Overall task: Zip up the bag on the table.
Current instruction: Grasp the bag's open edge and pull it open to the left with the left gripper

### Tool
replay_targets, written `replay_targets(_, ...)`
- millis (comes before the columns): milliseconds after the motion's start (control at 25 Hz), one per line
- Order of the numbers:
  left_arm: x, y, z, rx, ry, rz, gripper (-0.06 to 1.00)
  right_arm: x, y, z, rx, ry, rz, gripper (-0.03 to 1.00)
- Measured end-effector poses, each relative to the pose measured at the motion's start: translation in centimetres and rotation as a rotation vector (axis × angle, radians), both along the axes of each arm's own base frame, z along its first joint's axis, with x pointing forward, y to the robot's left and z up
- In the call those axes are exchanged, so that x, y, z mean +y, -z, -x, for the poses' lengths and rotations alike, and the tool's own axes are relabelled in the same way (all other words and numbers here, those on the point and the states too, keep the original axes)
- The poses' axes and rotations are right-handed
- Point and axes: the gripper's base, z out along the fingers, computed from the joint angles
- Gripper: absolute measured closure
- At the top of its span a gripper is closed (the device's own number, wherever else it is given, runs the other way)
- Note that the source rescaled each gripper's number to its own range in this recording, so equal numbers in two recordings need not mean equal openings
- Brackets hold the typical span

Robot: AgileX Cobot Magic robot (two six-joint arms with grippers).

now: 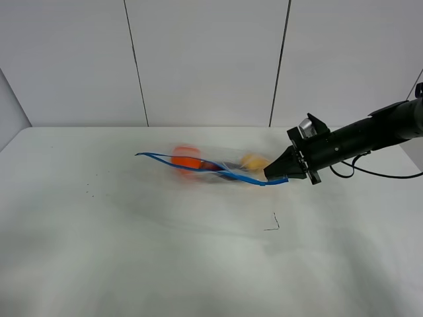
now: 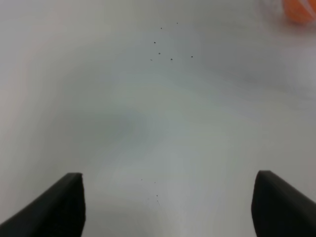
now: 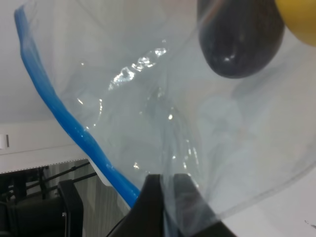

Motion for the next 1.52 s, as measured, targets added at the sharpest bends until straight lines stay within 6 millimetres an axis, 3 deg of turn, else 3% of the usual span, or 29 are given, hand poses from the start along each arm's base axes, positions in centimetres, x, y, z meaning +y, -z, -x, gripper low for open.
replay_targets(160, 0.0, -1.4, -0.2, -0.047, 0.01, -0.016, 0.18, 0.0, 0.0, 0.0, 0.0, 0.0, 0.0, 0.97)
replay_targets(320, -0.3, -4.9, -2.5, -0.074, 0.06, -0.054, 0.18, 0.0, 0.0, 0.0, 0.0, -0.001, 0.001, 0.97)
replay_targets(440, -0.9, -8.6, -5.6, -0.1, 0.11, -0.039, 0.18, 0.0, 0.0, 0.0, 0.0, -0.001, 0.001, 0.97)
replay_targets(600, -2.3, -12.6, -11.4, -0.05, 0.261, -0.03, 0.18, 0.0, 0.0, 0.0, -0.002, -0.002, 0.001, 0.97)
replay_targets(800, -4.9, -14.7, -17.3, -0.04, 0.513, -0.122, 0.18, 0.0, 0.0, 0.0, -0.002, -0.002, 0.001, 0.97)
replay_targets(1040, -10.3, -12.4, -20.8, 0.013, 0.714, -0.402, 0.19, -0.1, -0.2, -0.2, -0.017, -0.015, 0.016, 0.97)
replay_targets(1280, -19.2, -8.7, -21.8, -0.037, 0.797, -0.775, 0.19, -0.2, -1.3, -1.3, -0.032, 0.001, 0.026, 0.97)
replay_targets(1440, -24.7, -5.0, -23.0, -0.125, 0.806, -0.898, 0.19, -0.3, -1.2, -1.2, -0.012, -0.001, 0.042, 0.97)
replay_targets(1520, -27.2, -2.1, -23.8, -0.131, 0.834, -0.945, 0.19, -0.3, -1.2, -1.1, -0.009, -0.005, 0.049, 0.97)
